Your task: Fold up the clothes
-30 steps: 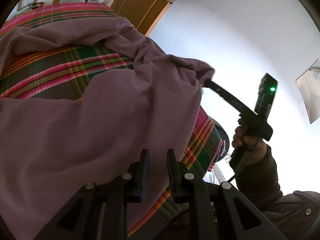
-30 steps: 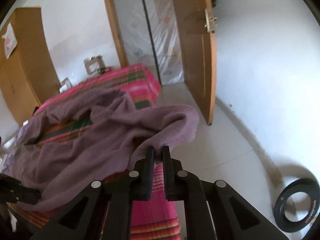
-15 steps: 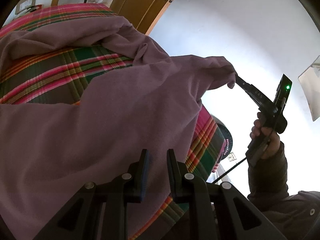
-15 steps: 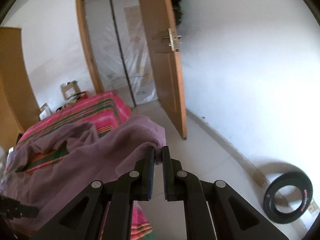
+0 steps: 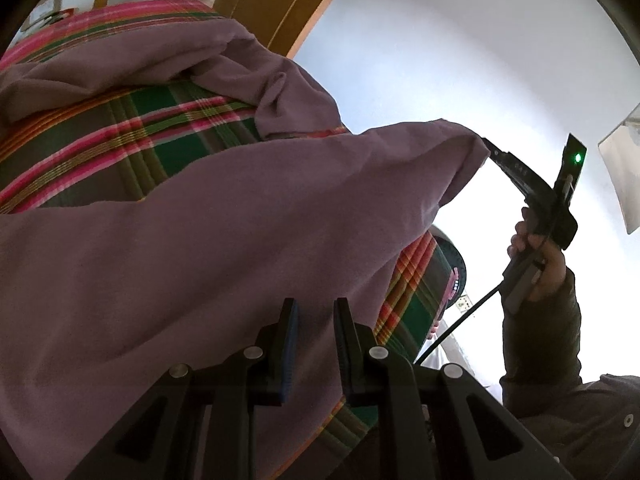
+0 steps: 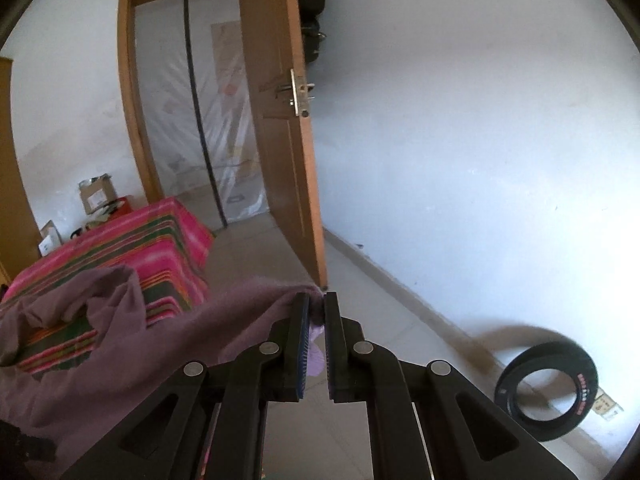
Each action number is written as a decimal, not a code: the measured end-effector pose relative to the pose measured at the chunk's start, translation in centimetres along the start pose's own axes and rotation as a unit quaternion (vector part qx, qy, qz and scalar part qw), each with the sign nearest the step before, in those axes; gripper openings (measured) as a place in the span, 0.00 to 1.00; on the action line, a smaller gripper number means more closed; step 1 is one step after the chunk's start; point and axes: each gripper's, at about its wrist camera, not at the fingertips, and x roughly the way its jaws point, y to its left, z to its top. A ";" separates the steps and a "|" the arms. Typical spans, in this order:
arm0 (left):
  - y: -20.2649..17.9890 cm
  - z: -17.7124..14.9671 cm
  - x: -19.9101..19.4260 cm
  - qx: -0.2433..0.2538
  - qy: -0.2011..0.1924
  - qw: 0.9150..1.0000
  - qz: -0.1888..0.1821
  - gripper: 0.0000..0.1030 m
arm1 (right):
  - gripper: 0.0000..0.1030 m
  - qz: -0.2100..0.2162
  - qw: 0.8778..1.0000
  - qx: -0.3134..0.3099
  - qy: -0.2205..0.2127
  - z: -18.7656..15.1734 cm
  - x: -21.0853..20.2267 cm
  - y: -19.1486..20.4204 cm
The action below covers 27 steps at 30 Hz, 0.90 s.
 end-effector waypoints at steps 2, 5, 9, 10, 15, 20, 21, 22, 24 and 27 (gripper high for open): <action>-0.2 0.0 0.4 0.007 0.005 1.000 0.005 0.18 | 0.07 0.003 1.000 -0.008 0.011 -0.1 0.8 0.4; -0.8 -0.2 0.6 0.027 0.010 0.999 0.015 0.20 | 0.07 -0.007 0.999 -0.017 0.030 -0.7 2.5 0.8; -1.6 -0.4 0.7 0.053 0.020 0.998 0.021 0.27 | 0.07 -0.018 0.998 -0.012 0.061 -1.7 4.7 0.4; -1.8 -0.5 0.7 0.058 0.022 0.998 0.024 0.28 | 0.07 -0.019 0.997 -0.007 0.068 -2.0 5.1 0.2; -2.2 -0.5 0.6 0.067 0.028 0.997 0.013 0.28 | 0.06 -0.022 0.995 -0.004 0.098 -2.9 6.8 -0.6; -2.3 -0.7 0.5 0.059 0.027 0.998 0.013 0.28 | 0.08 0.011 0.992 0.027 0.121 -3.7 7.2 -1.4; -2.3 -0.8 0.4 0.060 0.026 0.998 0.014 0.28 | 0.08 0.025 0.991 0.039 0.128 -3.9 7.0 -1.6; -2.2 -1.0 0.2 0.060 0.026 0.998 0.016 0.28 | 0.08 0.038 0.989 0.047 0.132 -4.1 6.8 -1.6; -2.1 -1.2 0.2 0.062 0.025 0.998 0.016 0.28 | 0.10 0.067 0.986 0.056 0.140 -4.7 6.1 -1.4; -2.1 -1.5 0.2 0.064 0.027 0.997 0.019 0.28 | 0.15 0.097 0.982 0.047 0.157 -6.0 4.8 -0.4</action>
